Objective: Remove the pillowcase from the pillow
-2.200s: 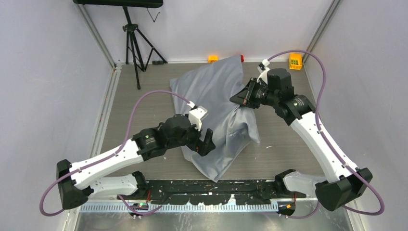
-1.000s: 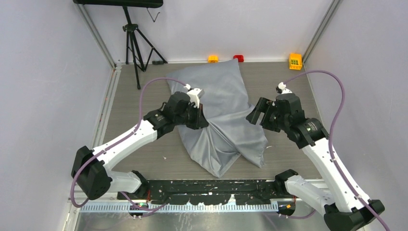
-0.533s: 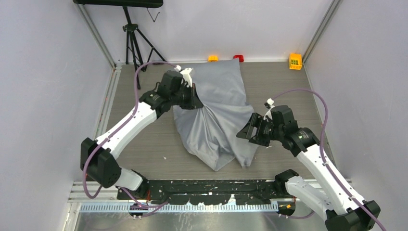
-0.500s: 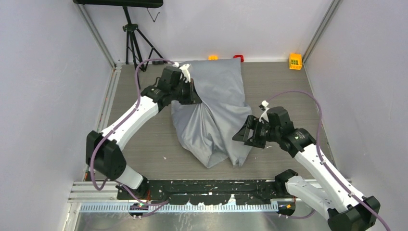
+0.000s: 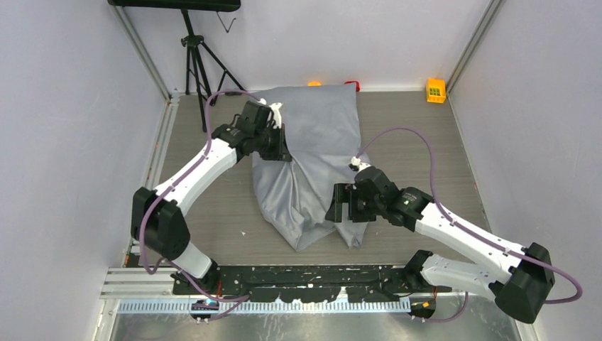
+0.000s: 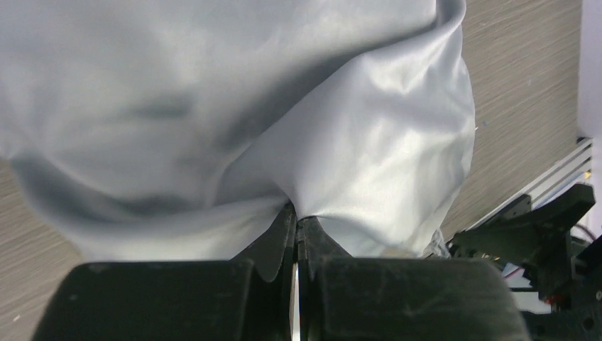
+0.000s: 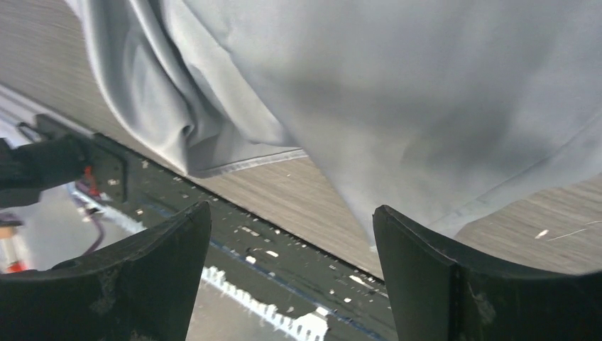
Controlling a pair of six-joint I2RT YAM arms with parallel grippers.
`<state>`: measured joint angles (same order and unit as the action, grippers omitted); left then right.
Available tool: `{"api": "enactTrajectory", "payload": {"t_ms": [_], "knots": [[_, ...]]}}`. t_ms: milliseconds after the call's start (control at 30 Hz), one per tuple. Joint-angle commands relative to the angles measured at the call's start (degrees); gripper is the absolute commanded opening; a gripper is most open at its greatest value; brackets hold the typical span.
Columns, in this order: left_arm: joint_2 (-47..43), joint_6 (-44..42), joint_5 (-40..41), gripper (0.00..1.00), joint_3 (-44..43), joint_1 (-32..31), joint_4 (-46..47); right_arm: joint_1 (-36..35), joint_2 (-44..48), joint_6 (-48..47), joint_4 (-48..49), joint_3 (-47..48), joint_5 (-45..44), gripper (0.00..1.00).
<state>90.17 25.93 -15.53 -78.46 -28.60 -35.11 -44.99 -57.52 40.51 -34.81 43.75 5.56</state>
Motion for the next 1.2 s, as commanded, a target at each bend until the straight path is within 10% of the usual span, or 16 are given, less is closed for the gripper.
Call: {"api": "enactTrajectory", "payload": {"t_ms": [0, 300, 700, 1000, 1167], "knots": [[-8.24, -4.02, 3.13, 0.01, -0.48, -0.05, -4.34, -5.28, -3.18, -4.10, 0.42, 4.27, -11.02, 0.89], [-11.88, -2.47, -1.60, 0.02, -0.19, -0.05, -4.45, -16.54, -15.72, -3.83, -2.75, 10.34, -29.76, 0.77], [-12.39, -1.76, -3.25, 0.03, 0.07, -0.01, -4.31, -17.06, -22.78, -2.55, 9.32, 7.37, -32.92, 0.68], [-11.71, -2.50, 0.65, 0.03, -0.03, -0.05, -6.96, -17.00, -13.78, -3.12, 0.09, 10.44, -46.01, 0.08], [-11.44, -2.85, 1.87, 0.03, 1.37, -0.07, -7.70, -13.73, -3.23, -3.20, -6.19, 12.80, -52.58, 0.00]]}}
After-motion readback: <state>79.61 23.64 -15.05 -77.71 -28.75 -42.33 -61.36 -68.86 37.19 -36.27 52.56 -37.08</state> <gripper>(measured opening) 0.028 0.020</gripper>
